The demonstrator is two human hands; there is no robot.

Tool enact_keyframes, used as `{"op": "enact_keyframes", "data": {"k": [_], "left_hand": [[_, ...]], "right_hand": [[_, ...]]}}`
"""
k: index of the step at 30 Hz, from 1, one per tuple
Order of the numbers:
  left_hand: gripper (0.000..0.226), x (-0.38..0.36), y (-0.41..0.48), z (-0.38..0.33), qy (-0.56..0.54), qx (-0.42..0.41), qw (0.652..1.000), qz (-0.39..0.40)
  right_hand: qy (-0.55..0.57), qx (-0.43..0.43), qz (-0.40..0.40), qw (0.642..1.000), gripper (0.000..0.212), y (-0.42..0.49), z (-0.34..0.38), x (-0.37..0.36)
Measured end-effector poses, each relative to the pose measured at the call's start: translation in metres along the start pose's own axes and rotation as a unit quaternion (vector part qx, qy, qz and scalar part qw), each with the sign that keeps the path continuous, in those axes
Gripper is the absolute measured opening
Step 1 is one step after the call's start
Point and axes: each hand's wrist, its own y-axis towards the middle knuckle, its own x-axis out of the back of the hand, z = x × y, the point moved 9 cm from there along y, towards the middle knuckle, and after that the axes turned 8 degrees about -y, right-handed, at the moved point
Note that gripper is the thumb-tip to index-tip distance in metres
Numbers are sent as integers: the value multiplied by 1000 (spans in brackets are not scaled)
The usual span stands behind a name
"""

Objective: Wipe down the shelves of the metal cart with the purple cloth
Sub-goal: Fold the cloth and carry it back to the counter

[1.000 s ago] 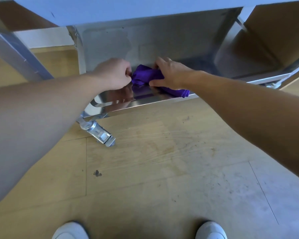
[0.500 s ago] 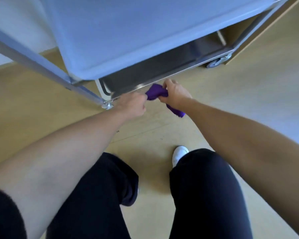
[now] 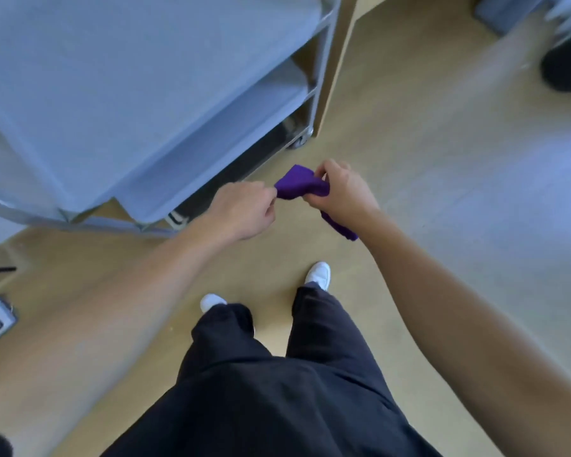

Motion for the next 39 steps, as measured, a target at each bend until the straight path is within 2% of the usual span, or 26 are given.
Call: {"op": "enact_keyframes", "data": {"k": [8, 17, 23, 29, 34, 39], "left_hand": [[16, 74, 26, -106, 4, -45, 997, -55], [21, 110, 130, -151, -19, -93, 995, -44], [17, 159, 236, -140, -36, -85, 993, -75], [19, 231, 339, -95, -76, -37, 993, -87], [20, 292, 406, -55, -61, -13, 991, -117], [19, 314, 446, -16, -70, 62, 987, -129]], "right_hand": [[40, -37, -95, 994, 33, -48, -62, 132], [52, -102, -131, 985, 33, -15, -140, 205], [32, -100, -126, 986, 33, 76, -163, 256], [11, -57, -128, 990, 34, 206, -150, 324], [-23, 13, -111, 994, 39, 312, -119, 370], [-82, 108, -42, 990, 38, 403, -90, 375]]}}
